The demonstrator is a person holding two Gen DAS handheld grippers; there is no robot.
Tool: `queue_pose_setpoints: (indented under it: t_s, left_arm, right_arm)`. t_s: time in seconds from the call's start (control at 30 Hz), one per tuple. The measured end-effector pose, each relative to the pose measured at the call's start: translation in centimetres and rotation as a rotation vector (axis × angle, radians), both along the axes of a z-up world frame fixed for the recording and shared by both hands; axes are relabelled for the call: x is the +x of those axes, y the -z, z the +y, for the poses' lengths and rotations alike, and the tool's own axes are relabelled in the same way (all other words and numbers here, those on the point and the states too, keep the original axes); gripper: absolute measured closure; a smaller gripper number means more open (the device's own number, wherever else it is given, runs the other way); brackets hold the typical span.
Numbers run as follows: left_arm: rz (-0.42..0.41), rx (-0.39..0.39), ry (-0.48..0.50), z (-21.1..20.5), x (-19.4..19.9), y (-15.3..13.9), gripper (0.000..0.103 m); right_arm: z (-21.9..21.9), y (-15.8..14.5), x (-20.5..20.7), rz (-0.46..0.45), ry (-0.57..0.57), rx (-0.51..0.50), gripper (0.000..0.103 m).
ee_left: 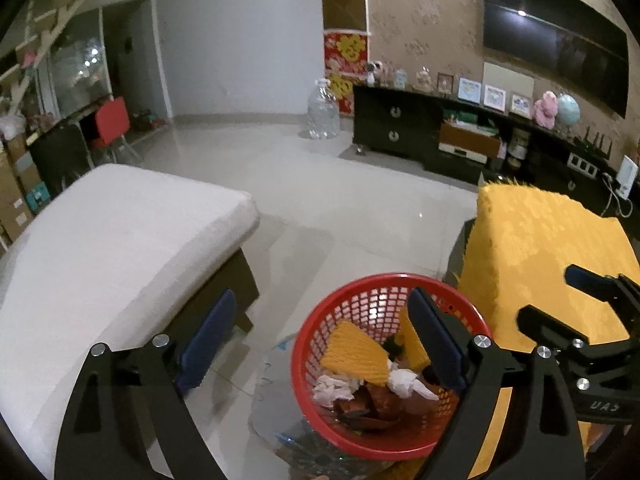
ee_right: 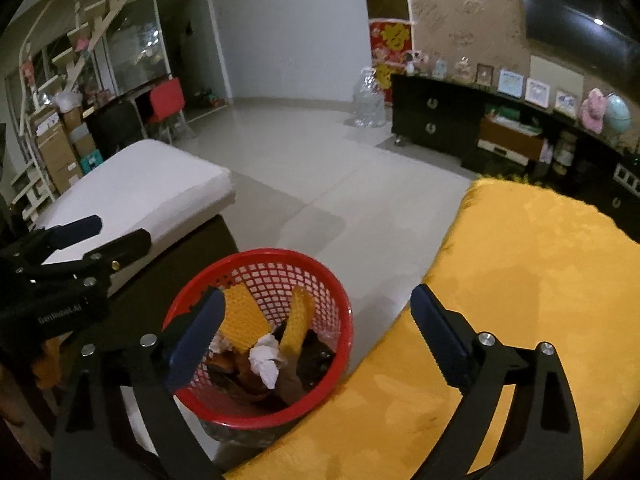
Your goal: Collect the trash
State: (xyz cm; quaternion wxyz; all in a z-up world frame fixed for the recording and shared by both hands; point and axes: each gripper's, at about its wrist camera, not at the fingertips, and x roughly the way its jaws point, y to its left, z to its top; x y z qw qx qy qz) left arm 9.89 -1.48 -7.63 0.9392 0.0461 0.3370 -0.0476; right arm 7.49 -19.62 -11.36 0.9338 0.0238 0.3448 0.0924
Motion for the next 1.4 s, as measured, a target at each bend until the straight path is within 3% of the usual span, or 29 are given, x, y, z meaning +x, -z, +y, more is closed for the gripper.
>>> queue_pose_setpoints:
  t_s: [0.13, 0.33, 0.8, 1.4]
  left_arm:
    - [-0.056, 0.018, -0.012, -0.1, -1.9, -1.3, 0.013]
    - [-0.074, 0.025, 0.012, -1.0, -4.7, -1.9, 0.012]
    - [-0.100, -0.001, 0.012, -1.5, -9.0, -2.3, 0.010]
    - [-0.070, -0.013, 0.038, -2.2, -9.8, -1.8, 0.010]
  right_arm:
    - [0.0, -1.4, -1.6, -0.050, 0.016, -0.031, 0.007]
    - [0.0, -3.0, -4.2, -0.098, 0.036, -0.050, 0.007]
    - [-0.1, -3.0, -10.0, -0.096, 0.075, -0.038, 0.007]
    - [-1.0, -2.3, -11.0, -0.073, 0.097, -0.036, 0.007]
